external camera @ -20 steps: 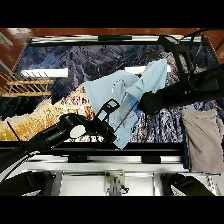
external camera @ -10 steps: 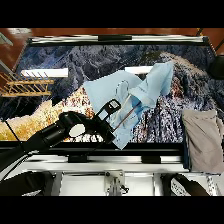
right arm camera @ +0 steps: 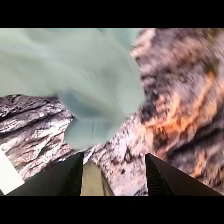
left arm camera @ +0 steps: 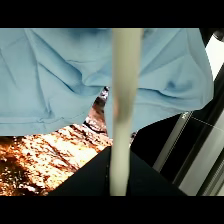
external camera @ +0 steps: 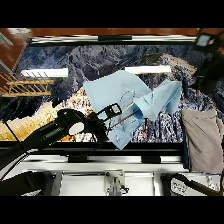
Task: Fold the shirts.
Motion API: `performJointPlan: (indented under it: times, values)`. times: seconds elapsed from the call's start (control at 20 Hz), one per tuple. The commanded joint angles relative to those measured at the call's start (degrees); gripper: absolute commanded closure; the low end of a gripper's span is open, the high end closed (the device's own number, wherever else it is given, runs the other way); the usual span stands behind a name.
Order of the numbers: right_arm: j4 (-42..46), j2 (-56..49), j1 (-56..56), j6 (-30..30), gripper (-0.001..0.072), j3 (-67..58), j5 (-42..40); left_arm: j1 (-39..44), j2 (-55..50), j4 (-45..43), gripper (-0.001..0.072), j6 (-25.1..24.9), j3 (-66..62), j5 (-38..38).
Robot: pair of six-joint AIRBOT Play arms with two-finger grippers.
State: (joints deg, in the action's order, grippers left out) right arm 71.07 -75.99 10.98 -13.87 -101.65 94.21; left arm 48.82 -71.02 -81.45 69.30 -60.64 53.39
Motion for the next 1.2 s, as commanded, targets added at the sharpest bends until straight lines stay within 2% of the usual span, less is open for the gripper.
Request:
performJointPlan:
  times: [0.0, 0.15, 0.35, 0.55, 0.7, 0.85, 0.9, 0.95, 1.05, 1.1, 1.15]
  values:
    - [2.1, -3.7, -4.0, 6.0, 0.0211, -0.1, 1.7, -1.2, 0.0, -1.4, 0.0665, -1.5, -0.1, 0.6]
    - [4.1, -5.3, -6.5, 5.8, 0.0211, -0.1, 1.7, -1.8, 0.0, -1.4, 0.0665, -4.0, -0.1, 0.7]
    - [5.7, -6.3, -7.4, 5.8, 0.0211, 0.0, 0.1, -1.8, 0.0, -1.3, 0.0665, -4.8, -0.1, 0.7]
    - [2.7, -7.3, -7.9, 5.8, 0.0211, 0.0, 2.6, -2.0, 0.0, -1.7, 0.0665, -6.7, -0.4, -0.9]
    - [3.0, -8.3, -9.9, 5.6, 0.0211, 0.0, 2.8, -4.2, -0.1, -2.1, 0.0665, -9.6, -2.3, -2.6]
    - [4.1, -9.1, -13.0, 5.6, 0.0216, 0.0, 2.6, -7.0, -0.1, -2.2, 0.0665, -10.1, -4.2, -2.7]
    - [4.4, -9.3, -13.4, 5.6, 0.0361, 0.0, 2.7, -7.9, -0.1, -2.1, 0.0665, -10.6, -4.4, -2.9]
    - [4.4, -9.3, -13.5, 5.3, 0.0642, 0.0, 2.8, -8.8, -0.1, -2.1, 0.0665, -11.5, -4.4, -3.0]
    - [4.4, -9.2, -13.3, 3.3, 0.0645, 0.0, 2.7, -10.7, -0.1, -2.2, 0.0656, -11.9, -4.4, -3.5]
    - [4.4, -9.1, -13.2, 2.1, 0.0646, 0.0, 2.6, -11.9, -0.1, -2.6, 0.0591, -11.8, -4.4, -3.7]
    - [4.4, -9.0, -13.2, 1.9, 0.0646, 0.0, 2.6, -13.2, -0.1, -3.3, 0.0421, -11.8, -4.4, -3.9]
